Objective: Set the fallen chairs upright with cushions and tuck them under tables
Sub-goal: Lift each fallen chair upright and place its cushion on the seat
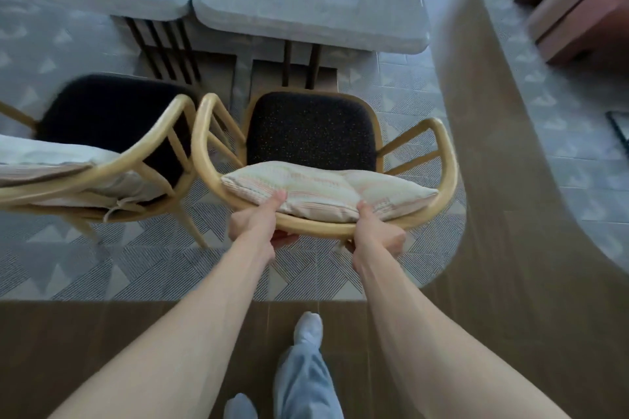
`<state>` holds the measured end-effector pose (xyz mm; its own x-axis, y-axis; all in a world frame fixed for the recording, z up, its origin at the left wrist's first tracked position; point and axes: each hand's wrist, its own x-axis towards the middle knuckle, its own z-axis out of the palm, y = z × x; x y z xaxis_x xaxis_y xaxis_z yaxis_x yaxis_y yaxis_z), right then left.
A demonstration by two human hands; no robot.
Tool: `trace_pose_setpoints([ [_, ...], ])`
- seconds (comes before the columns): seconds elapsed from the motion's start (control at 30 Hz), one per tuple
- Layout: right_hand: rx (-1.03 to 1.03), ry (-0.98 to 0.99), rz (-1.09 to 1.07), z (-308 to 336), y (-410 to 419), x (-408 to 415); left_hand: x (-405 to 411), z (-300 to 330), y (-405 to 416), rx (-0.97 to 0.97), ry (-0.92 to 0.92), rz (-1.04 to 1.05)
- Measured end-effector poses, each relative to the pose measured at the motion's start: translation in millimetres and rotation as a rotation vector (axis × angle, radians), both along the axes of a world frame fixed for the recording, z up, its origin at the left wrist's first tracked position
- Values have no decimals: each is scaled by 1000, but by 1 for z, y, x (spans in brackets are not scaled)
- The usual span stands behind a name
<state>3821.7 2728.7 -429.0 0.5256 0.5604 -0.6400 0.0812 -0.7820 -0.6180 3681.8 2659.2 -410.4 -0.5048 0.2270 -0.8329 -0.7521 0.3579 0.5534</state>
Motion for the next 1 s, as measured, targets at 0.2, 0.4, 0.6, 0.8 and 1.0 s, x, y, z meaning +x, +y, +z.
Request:
trace_pose_setpoints([
  [0.2,1,-41,33,5,51,-24,-24,2,50,-37,47,-33],
  [0.4,-43,-14,54,11,47,-25,-25,5,44,-95,82,-78],
  [0.6,-251,100,275,64,58,-7,3,37,47,-244,174,-239],
  [0.8,162,-105,605,181,53,31,49,147,62,108,409,-400],
  [1.0,842,93,461,321,-10,102,94,277,58,864,462,-818],
])
